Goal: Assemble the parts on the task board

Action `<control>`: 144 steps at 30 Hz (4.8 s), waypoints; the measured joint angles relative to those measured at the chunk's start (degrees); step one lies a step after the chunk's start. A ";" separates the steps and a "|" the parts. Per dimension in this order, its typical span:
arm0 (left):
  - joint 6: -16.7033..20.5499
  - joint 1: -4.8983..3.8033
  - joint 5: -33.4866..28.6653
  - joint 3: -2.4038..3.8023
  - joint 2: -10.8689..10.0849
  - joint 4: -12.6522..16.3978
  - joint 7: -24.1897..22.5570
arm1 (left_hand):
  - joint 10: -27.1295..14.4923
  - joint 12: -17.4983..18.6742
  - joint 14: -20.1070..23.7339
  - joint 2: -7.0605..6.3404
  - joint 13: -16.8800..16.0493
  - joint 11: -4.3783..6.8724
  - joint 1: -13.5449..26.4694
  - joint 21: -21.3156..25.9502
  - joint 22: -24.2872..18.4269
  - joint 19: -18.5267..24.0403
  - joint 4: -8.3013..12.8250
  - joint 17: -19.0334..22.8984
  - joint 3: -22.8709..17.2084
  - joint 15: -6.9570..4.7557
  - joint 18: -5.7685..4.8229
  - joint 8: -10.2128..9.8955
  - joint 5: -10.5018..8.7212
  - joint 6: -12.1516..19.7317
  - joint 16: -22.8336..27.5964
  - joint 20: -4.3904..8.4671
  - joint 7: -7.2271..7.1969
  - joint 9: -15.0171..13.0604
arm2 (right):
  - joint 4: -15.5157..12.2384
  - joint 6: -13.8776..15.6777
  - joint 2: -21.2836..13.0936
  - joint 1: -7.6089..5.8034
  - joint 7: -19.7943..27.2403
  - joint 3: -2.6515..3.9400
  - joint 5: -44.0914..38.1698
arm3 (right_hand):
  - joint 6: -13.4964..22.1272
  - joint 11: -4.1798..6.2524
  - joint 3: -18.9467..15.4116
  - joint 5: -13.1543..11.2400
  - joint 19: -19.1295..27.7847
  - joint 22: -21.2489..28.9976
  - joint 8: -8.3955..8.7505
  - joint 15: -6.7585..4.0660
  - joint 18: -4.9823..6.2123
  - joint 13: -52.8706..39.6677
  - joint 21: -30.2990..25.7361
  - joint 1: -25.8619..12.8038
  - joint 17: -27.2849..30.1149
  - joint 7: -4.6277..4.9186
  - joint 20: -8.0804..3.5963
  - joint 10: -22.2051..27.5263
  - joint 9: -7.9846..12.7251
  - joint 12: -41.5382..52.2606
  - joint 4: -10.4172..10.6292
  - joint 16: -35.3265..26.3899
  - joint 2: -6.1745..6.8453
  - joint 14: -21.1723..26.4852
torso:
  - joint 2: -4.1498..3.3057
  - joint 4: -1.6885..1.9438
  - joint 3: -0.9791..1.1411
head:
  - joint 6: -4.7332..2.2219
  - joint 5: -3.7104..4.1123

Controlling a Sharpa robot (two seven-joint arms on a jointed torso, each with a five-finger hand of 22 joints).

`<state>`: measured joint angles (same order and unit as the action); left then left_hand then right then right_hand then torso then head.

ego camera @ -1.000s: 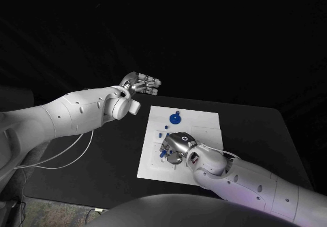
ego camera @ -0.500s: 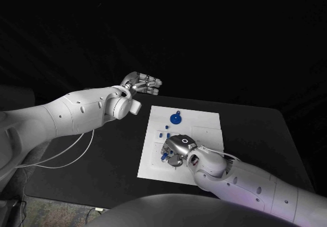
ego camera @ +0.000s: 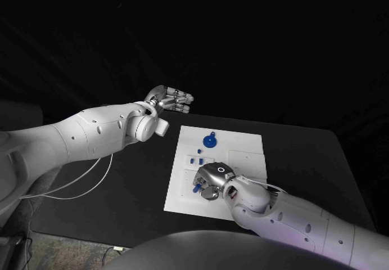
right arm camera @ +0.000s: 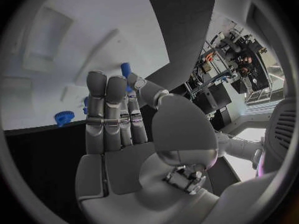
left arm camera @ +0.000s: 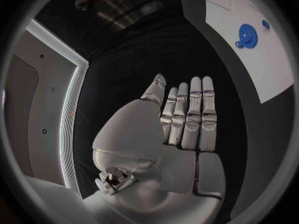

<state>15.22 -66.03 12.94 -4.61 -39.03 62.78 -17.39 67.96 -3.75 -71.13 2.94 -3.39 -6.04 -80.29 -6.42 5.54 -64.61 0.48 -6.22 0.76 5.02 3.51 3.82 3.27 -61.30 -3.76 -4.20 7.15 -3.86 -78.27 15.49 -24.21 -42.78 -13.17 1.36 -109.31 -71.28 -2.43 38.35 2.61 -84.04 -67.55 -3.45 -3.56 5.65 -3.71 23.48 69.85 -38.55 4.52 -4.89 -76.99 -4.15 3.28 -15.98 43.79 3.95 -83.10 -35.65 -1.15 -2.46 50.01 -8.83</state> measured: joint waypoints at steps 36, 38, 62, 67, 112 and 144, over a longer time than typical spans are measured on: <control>-0.25 0.00 0.04 0.00 0.12 -0.05 0.30 | 0.00 0.00 0.20 0.00 0.00 0.00 0.00 0.00 -0.05 0.00 0.00 0.00 0.00 0.21 0.00 0.00 0.00 0.00 0.00 0.00 0.00 0.00 | 0.80 -0.97 1.67 -0.05 -2.11 -0.93 -1.50 | 0.83 0.63 -2.10 2.77 0.00 0.14 -0.01 -0.10 -0.05 -0.16 -1.54 -0.62 0.20 0.35 0.00 0.20 -0.17 0.01 0.77 -0.20 0.76 0.09 | 0.02 0.02 -0.06 | 0.00 -0.12; -0.27 0.00 0.04 0.00 0.12 -0.05 0.32 | 0.00 0.00 0.20 0.00 0.00 0.00 0.00 0.00 -0.05 0.00 0.00 0.00 0.00 0.20 0.00 0.00 0.00 0.00 0.00 0.00 0.00 0.00 | 0.85 -0.97 1.79 -0.05 -2.16 -0.96 -1.45 | 1.53 1.02 -3.97 3.45 0.00 0.35 -0.01 -0.10 -0.06 -0.13 -1.54 -0.80 0.21 0.58 0.00 0.40 -0.21 0.06 1.11 -0.20 0.94 0.10 | 0.02 0.02 -0.07 | 0.00 -0.14; -0.53 0.00 0.13 0.00 0.09 -0.09 0.79 | -0.21 0.00 0.20 0.00 0.00 -0.21 0.00 0.00 -0.11 0.00 0.00 0.00 0.00 0.20 0.00 0.00 0.00 0.00 0.00 0.00 0.00 0.00 | 0.97 -0.03 1.77 0.03 -2.17 -1.17 -0.11 | 5.98 -0.76 -7.76 4.70 0.00 2.05 -0.32 0.69 1.24 0.14 -3.32 -2.35 0.67 1.57 0.40 5.66 0.18 0.23 2.55 -0.20 4.29 0.29 | 0.01 -0.05 0.01 | 0.00 -0.17; -0.57 -0.01 0.16 0.00 0.09 -0.11 0.89 | -0.21 0.00 0.33 0.00 0.00 -0.21 0.00 0.00 -0.10 0.12 0.00 0.00 0.00 0.33 0.00 0.00 0.00 0.00 0.00 -0.12 0.00 0.00 | 0.84 0.81 1.53 0.03 -2.17 -1.17 0.39 | 7.31 -1.37 -9.42 4.50 0.13 2.60 -0.32 0.90 1.93 0.14 -3.91 -2.15 0.83 1.53 0.95 7.94 0.18 0.23 2.98 -0.19 5.09 0.50 | 0.01 -0.05 0.01 | 0.00 -0.14; -1.39 0.07 0.40 -0.02 -0.82 -0.24 0.07 | 0.11 0.00 -4.46 0.00 0.00 0.11 0.00 -3.08 1.49 -2.38 0.00 -2.78 0.00 -1.73 -0.01 0.00 0.00 -0.21 -0.41 1.55 -0.21 0.00 | -10.82 -12.38 -25.14 -0.97 -11.42 17.10 38.24 | 4.12 4.98 -22.84 5.17 0.09 -3.25 -0.15 -2.19 -0.87 -63.95 13.12 -9.21 -20.21 -2.31 -1.99 1.09 -17.10 50.63 13.74 14.00 -0.55 0.94 | 1.14 -1.42 -0.08 | 0.00 2.94; -2.03 0.10 0.42 -0.04 -1.05 0.04 -0.44 | 0.11 0.00 -4.51 -1.67 0.00 0.11 1.67 -4.73 2.88 -1.42 -0.78 -3.84 2.36 -1.42 0.00 0.00 -0.44 0.00 -0.41 1.44 0.00 0.00 | -3.79 -22.01 -20.02 0.73 -25.54 13.19 36.53 | 4.89 5.00 -14.61 0.51 0.10 -7.40 -0.15 -1.93 -1.72 -69.18 16.12 -14.58 -25.45 -1.98 -1.97 -0.52 -21.31 49.84 18.57 14.97 3.81 -0.09 | 1.08 -1.26 -0.16 | 0.00 3.42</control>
<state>13.19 -65.92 13.37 -4.65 -40.07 62.82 -17.84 68.07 -3.75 -75.64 1.28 -3.39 -5.93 -78.62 -11.15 8.42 -66.03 -0.30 -10.07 3.13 3.60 3.51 3.82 2.83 -61.31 -4.17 -2.76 7.15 -3.86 -82.06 -6.53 -44.23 -42.05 -38.70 14.55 -72.78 -66.39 2.56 23.74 3.11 -83.94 -74.95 -3.60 -5.49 3.94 -72.89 39.61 55.26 -63.99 2.54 -6.86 -77.51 -25.46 53.12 2.59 58.76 7.76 -83.18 -34.56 -2.42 -2.63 50.01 -5.41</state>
